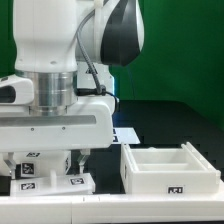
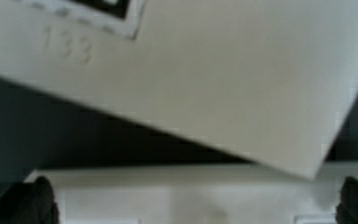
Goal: Assemble cabinet
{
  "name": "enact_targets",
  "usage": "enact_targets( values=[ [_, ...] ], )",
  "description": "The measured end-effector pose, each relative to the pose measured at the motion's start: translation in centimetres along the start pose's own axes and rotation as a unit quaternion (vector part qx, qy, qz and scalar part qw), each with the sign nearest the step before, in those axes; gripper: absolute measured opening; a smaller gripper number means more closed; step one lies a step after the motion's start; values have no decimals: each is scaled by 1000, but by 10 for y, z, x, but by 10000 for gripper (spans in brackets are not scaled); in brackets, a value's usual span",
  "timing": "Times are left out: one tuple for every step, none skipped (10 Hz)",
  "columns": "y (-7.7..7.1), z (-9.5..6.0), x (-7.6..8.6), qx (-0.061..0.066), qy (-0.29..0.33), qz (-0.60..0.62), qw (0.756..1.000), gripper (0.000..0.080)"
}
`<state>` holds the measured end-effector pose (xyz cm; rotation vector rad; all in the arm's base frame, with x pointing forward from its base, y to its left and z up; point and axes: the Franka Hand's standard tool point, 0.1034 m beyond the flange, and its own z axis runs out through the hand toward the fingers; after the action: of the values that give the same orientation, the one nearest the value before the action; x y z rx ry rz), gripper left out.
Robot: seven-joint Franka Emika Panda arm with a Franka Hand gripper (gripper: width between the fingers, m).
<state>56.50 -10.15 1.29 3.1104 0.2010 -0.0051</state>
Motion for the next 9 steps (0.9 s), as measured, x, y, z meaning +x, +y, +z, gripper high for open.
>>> enact_targets(
  values=[
    [-7,0,5,-2,6,6,1000,795],
    [-11,-5,13,0,5,6,1000,795],
    [-11,-12,24,1,10,4,1000,795],
    [-9,-15,26,2,10,6,1000,795],
    [-5,-15,27,3,7,8,1000,795],
    [-4,-13,26,3,6,10,1000,795],
    [-3,-8,25,2,5,15,1000,795],
    [-4,-5,23,1,6,22,1000,795],
    [-4,-5,24,1,5,21,1000,795]
  ],
)
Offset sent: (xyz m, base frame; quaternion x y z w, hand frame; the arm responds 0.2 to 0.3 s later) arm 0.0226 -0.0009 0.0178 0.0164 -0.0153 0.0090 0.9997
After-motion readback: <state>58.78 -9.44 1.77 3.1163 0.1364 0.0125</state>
